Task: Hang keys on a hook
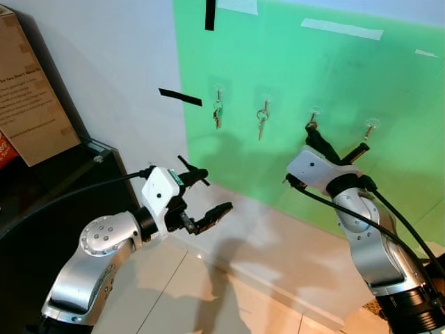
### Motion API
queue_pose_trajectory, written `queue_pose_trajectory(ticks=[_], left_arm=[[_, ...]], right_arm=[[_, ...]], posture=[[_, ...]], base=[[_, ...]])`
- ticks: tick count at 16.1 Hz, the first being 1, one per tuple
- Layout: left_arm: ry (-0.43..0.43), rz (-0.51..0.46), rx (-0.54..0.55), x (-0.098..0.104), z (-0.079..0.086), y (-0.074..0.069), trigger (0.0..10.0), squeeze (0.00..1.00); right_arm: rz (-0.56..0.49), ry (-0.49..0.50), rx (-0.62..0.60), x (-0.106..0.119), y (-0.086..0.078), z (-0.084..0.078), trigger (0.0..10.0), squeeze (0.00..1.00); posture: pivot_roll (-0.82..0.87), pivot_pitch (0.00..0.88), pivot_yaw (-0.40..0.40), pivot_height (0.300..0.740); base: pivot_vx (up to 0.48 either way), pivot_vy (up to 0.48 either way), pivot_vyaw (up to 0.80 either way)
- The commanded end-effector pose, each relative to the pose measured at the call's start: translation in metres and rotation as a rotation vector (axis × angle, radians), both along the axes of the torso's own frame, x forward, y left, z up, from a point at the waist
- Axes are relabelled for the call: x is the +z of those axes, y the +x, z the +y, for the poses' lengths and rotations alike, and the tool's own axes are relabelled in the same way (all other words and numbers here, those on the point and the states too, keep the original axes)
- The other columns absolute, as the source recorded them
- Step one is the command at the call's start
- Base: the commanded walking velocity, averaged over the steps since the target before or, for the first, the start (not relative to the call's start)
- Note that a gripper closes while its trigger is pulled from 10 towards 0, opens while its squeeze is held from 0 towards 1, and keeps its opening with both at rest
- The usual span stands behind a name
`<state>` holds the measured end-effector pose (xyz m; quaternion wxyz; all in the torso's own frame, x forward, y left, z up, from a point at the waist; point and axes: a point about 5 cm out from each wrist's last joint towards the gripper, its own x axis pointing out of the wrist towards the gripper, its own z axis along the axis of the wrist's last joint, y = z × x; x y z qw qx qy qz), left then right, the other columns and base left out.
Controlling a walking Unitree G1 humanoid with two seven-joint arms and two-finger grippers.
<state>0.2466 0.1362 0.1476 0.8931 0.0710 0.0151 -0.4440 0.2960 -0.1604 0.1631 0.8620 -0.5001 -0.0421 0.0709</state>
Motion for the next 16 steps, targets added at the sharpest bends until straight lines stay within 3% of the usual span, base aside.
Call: queue_pose_trajectory(ticks=[1,6,10,11,12,13,14,16], left_arm=[[0.010,-0.014,-0.018,0.004,-0.001,0.000,10.0,0.18],[0.011,-0.013,-0.019,0.003,-0.001,0.000,10.0,0.18],[0.010,-0.013,-0.017,0.003,-0.002,-0.001,10.0,0.18],[0.009,-0.015,-0.016,0.003,-0.002,-0.001,10.0,0.18],[0.008,-0.016,-0.016,0.003,-0.002,-0.001,10.0,0.18],[0.008,-0.016,-0.016,0.003,-0.002,-0.001,10.0,0.18],[0.005,-0.015,-0.013,0.003,-0.001,-0.002,10.0,0.18],[0.003,-0.013,-0.009,0.002,-0.001,-0.003,10.0,0.18]], right_arm=[[0.015,-0.003,0.001,-0.001,0.000,-0.001,10.0,0.00],[0.028,-0.011,-0.001,0.008,0.001,-0.004,10.0,0.00],[0.085,-0.001,0.010,-0.003,-0.001,-0.002,10.0,0.00],[0.087,0.039,0.007,-0.003,-0.002,-0.002,10.0,0.00],[0.072,0.125,-0.003,-0.002,-0.003,-0.003,10.0,0.87],[0.072,0.125,-0.003,-0.002,-0.003,-0.003,10.0,0.87],[0.072,0.169,0.004,-0.004,-0.006,-0.004,10.0,1.00],[0.094,0.256,0.022,-0.010,-0.010,-0.003,10.0,1.00]], posture=[[-0.06,0.000,-0.012,0.740],[-0.06,0.000,-0.013,0.740],[-0.05,0.000,-0.019,0.740],[-0.06,0.000,-0.019,0.740],[-0.05,0.000,-0.020,0.740],[-0.05,0.000,-0.020,0.740],[-0.05,0.000,-0.020,0.740],[-0.05,0.000,-0.018,0.740]], base=[[0.000,0.000,0.00],[0.000,0.000,0.00],[0.000,0.000,0.00],[0.000,0.000,0.00],[0.000,0.000,0.00],[0.000,0.000,0.00],[0.000,0.000,0.00],[0.000,0.000,0.00]])
